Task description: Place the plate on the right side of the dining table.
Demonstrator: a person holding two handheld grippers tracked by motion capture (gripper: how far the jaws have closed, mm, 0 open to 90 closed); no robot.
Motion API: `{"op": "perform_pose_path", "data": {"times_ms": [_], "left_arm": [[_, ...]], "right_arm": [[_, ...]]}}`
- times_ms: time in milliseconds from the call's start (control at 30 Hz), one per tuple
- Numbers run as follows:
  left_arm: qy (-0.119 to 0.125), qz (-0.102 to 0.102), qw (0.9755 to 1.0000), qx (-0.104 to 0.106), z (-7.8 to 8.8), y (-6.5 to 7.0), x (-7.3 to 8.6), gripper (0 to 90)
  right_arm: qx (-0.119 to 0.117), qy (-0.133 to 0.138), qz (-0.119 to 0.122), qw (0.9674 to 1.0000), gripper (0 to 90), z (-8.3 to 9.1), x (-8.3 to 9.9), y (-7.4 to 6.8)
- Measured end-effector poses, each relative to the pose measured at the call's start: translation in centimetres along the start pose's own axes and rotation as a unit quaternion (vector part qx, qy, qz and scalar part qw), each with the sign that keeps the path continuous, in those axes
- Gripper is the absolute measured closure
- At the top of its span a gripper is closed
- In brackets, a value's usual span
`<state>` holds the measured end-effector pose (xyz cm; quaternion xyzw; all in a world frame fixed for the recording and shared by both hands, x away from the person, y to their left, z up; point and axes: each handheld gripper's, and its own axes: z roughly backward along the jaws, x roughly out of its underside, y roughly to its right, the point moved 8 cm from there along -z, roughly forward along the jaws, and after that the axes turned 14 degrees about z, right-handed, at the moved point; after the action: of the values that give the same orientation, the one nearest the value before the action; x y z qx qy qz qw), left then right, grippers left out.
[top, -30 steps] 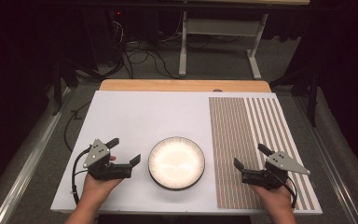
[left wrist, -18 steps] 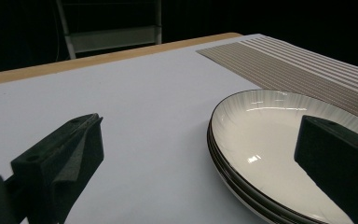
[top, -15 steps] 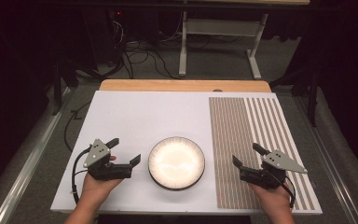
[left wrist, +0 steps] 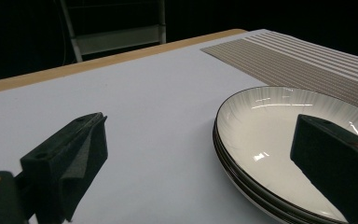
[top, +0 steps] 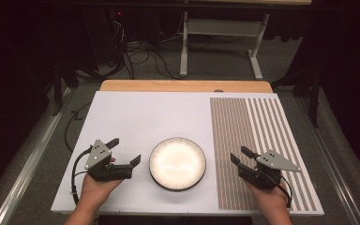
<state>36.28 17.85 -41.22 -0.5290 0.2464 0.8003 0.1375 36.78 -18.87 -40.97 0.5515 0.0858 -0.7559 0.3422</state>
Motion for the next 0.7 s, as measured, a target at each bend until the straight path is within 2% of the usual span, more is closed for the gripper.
{"op": "perform_pose_path", "data": {"times_ms": [33, 67, 100, 133, 167, 233, 367, 500, 700], "left_arm": [[-0.001, 0.000, 1.0000, -0.001, 0.0, 0.0, 0.0, 4.9], [-0.001, 0.000, 1.0000, -0.001, 0.0, 0.0, 0.0, 4.9], [-0.001, 0.000, 1.0000, -0.001, 0.0, 0.0, 0.0, 4.9], [-0.002, 0.000, 1.0000, -0.002, 0.0, -0.1, 0.0, 4.9], [-0.004, 0.001, 1.0000, 0.000, -0.1, -0.2, 0.0, 5.0], [-0.003, 0.004, 1.0000, 0.001, -0.1, -0.2, 0.0, 5.1], [-0.001, 0.001, 1.0000, 0.001, -0.1, -0.2, -0.1, 5.9], [-0.001, -0.001, 1.0000, -0.001, 0.0, -0.2, -0.1, 5.9], [0.000, 0.005, 1.0000, -0.005, 0.1, -0.4, -0.2, 4.1]], "right_arm": [[-0.006, 0.000, 0.005, 1.0000, 65.8, -0.1, -0.1, -0.3], [-0.006, 0.000, 0.005, 1.0000, 65.8, -0.1, -0.1, -0.3], [-0.011, 0.002, 0.009, 0.9999, 71.3, -0.1, -0.4, -0.7], [-0.011, 0.002, 0.009, 0.9999, 71.3, -0.1, -0.4, -0.7], [-0.015, 0.002, 0.013, 0.9998, 77.0, -0.1, -0.7, -1.0], [-0.019, 0.003, 0.010, 0.9998, 81.7, -0.2, -1.1, -1.2], [-0.024, 0.006, 0.012, 0.9996, 85.6, -0.3, -1.7, -1.5], [-0.038, -0.003, 0.019, 0.9991, 89.8, -1.0, -2.3, -2.1], [-0.060, -0.015, 0.031, 0.9976, 90.0, -2.1, -3.2, -3.1]]}}
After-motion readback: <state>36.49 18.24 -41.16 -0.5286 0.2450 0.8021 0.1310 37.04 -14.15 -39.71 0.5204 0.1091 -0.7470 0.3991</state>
